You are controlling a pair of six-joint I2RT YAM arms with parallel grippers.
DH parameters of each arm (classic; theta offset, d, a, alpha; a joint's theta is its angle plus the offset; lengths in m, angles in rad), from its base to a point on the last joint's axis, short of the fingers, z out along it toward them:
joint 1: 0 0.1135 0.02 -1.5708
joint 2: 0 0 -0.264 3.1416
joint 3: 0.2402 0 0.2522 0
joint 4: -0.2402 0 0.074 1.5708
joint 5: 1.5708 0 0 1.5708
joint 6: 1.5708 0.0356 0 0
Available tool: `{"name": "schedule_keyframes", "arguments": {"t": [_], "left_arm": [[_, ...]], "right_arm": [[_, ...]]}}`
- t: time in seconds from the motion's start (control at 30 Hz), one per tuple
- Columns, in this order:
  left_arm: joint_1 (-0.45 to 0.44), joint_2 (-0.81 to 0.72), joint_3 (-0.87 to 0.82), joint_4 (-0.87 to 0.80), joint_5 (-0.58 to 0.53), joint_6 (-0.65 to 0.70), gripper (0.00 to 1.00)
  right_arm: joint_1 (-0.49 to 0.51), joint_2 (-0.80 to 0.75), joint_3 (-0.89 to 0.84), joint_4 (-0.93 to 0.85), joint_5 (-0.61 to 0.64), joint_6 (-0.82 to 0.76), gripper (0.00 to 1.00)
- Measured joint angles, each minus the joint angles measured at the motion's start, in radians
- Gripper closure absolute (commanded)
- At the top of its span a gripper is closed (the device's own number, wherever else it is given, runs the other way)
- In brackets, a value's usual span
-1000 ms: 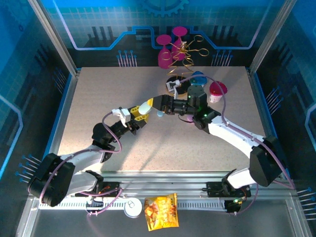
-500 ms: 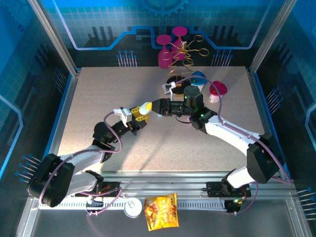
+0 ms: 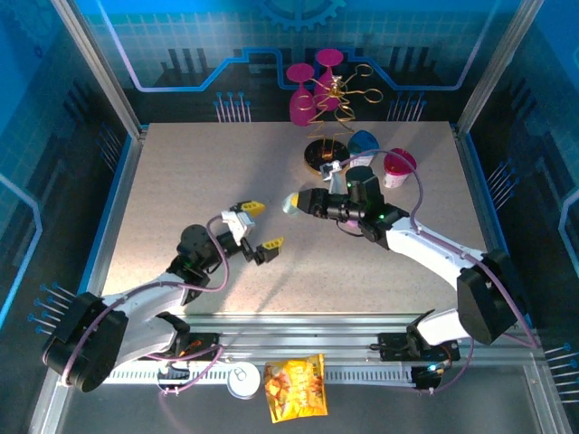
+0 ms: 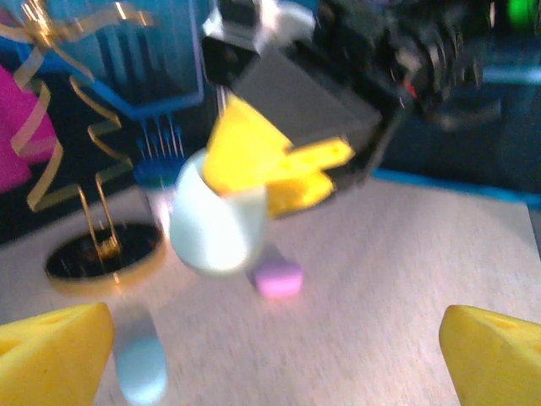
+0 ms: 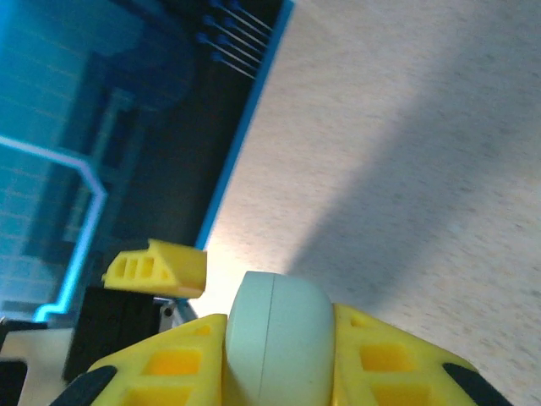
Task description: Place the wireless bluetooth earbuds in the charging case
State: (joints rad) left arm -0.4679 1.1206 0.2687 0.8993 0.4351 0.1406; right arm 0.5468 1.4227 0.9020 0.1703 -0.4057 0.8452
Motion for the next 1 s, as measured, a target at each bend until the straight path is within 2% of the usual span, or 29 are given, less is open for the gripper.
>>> {"name": "schedule_keyframes", "arguments": {"t": [0.17, 0.37, 0.47, 0.53, 0.7, 0.8, 0.9, 1.0], "left_arm": [[-0.034, -0.016, -0.008, -0.172, -0.021, 0.063, 0.01], [-0.035, -0.023, -0.008, -0.263, -0.019, 0.089, 0.01], [-0.036, -0.024, -0.008, -0.292, -0.019, 0.099, 0.01], [-0.037, -0.025, -0.008, -0.307, -0.019, 0.103, 0.01], [-0.038, -0.035, -0.008, -0.320, -0.026, 0.096, 0.01], [-0.035, -0.063, -0.008, -0.320, -0.094, 0.059, 0.01], [-0.012, -0.122, -0.002, -0.328, -0.196, 0.022, 0.01], [0.023, -0.184, 0.024, -0.345, -0.335, 0.016, 0.01]], "right_arm": [[-0.009, 0.069, -0.029, -0.032, 0.066, -0.053, 0.79], [-0.032, 0.209, -0.092, -0.035, 0.119, -0.075, 0.77], [-0.033, 0.265, -0.111, -0.027, 0.131, -0.077, 0.73], [-0.036, 0.277, -0.117, -0.011, 0.136, -0.080, 0.65], [-0.044, 0.277, -0.118, -0.008, 0.176, -0.101, 0.29], [-0.046, 0.241, -0.120, -0.048, 0.224, -0.142, 0.11], [-0.047, 0.129, -0.122, -0.106, 0.303, -0.214, 0.00], [-0.051, -0.015, -0.122, -0.139, 0.407, -0.313, 0.00]]}}
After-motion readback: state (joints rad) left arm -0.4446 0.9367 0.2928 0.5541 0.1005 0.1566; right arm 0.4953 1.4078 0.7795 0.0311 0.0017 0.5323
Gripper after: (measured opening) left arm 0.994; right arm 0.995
